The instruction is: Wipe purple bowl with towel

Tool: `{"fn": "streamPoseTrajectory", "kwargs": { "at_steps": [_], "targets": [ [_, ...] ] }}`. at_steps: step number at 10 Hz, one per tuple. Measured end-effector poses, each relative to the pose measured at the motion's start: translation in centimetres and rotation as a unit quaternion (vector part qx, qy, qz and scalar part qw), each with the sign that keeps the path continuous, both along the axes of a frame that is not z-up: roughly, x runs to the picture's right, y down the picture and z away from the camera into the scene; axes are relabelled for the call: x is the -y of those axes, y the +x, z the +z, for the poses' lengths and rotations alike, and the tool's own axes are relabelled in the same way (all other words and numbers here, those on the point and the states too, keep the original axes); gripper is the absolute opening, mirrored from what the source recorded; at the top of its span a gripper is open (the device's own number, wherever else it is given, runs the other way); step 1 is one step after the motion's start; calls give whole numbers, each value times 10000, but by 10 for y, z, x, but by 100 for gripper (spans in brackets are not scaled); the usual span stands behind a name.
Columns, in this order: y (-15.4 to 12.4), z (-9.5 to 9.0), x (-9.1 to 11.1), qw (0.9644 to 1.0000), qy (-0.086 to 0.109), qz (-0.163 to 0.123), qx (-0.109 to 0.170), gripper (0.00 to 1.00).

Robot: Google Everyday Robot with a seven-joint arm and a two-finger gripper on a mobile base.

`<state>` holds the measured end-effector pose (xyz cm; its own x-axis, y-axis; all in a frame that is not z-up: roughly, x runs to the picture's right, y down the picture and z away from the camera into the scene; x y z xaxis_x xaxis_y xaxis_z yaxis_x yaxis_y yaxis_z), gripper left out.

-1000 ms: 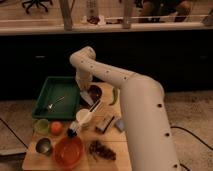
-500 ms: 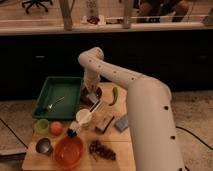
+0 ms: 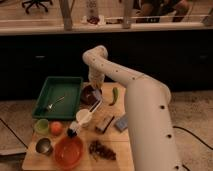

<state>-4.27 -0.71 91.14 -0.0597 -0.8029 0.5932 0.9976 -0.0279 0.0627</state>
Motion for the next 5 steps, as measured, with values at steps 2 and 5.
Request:
{"fn": "streamPoseTrajectory", "kwargs": {
  "at_steps": [2,5],
  "targets": [
    [-2,7,7,10000,40,-28,-29,2],
    [-14,13,13,9999,73,-126,60,2]
  ]
}}
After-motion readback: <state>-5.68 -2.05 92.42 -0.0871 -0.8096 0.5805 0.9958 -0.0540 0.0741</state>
